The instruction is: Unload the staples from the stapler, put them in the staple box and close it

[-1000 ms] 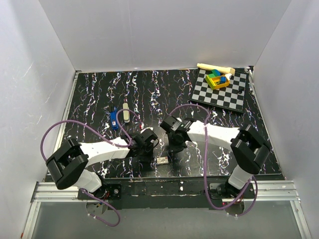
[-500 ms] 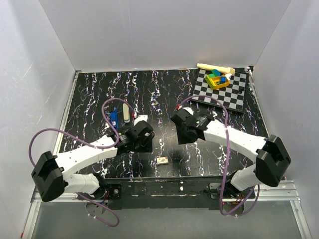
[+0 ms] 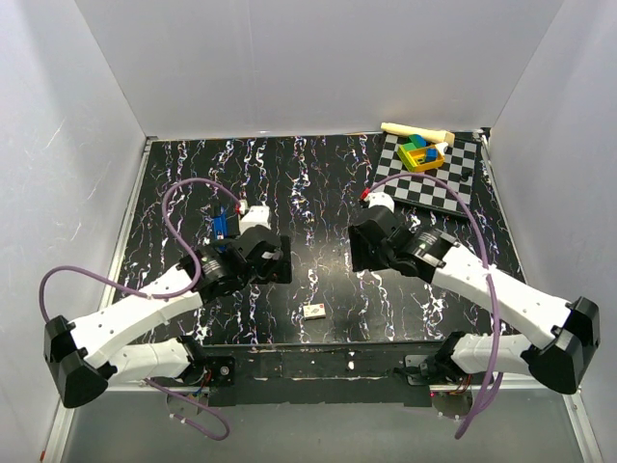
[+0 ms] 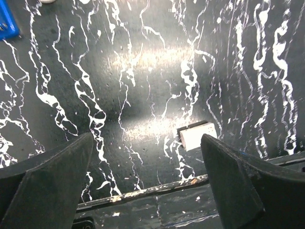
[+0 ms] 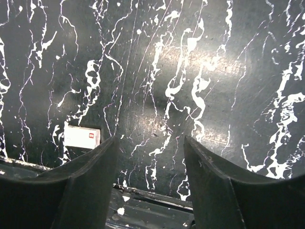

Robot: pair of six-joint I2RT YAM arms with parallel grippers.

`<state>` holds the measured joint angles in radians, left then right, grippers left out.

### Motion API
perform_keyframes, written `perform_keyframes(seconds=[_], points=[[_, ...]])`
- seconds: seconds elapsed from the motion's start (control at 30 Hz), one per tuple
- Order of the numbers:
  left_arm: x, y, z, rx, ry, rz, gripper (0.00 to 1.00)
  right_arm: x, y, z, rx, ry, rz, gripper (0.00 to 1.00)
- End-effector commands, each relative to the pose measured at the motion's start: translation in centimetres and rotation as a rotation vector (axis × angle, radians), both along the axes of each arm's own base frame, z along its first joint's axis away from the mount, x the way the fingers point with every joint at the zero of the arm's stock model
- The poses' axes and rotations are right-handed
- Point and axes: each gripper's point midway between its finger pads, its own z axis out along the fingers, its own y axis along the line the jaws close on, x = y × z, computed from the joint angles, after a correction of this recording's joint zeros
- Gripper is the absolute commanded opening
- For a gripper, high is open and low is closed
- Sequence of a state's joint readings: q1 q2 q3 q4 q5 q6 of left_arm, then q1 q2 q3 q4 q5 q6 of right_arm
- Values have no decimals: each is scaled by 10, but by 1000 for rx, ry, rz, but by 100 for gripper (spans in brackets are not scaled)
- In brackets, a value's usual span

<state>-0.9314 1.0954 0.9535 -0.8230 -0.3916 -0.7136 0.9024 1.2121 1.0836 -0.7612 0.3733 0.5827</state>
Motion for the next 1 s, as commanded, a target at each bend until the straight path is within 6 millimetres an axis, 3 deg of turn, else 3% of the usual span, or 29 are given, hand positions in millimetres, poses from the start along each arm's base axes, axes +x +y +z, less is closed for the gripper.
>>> perform_keyframes(seconds=[0.0,0.03,0.07,0.1,0.4,0.57,0.97], points=[[15,15,48,-1,-140,37,98,8,-15,27,2,-106,-17,66],[16,17,54,3,-154,38,98,8,-17,32,7,-122,-19,75],[17,18,60,6,-168,39,98,8,-19,37,9,-134,-20,76],[18,19,66,8,-183,35,98,9,-21,41,12,-148,-20,86],[24,23,122,-28,-303,8,98,7,-26,100,98,-271,21,90],[27,30,137,-31,-350,27,98,6,-32,128,138,-326,12,91],[34,31,160,-63,-447,24,98,5,-41,125,81,-290,-23,93]])
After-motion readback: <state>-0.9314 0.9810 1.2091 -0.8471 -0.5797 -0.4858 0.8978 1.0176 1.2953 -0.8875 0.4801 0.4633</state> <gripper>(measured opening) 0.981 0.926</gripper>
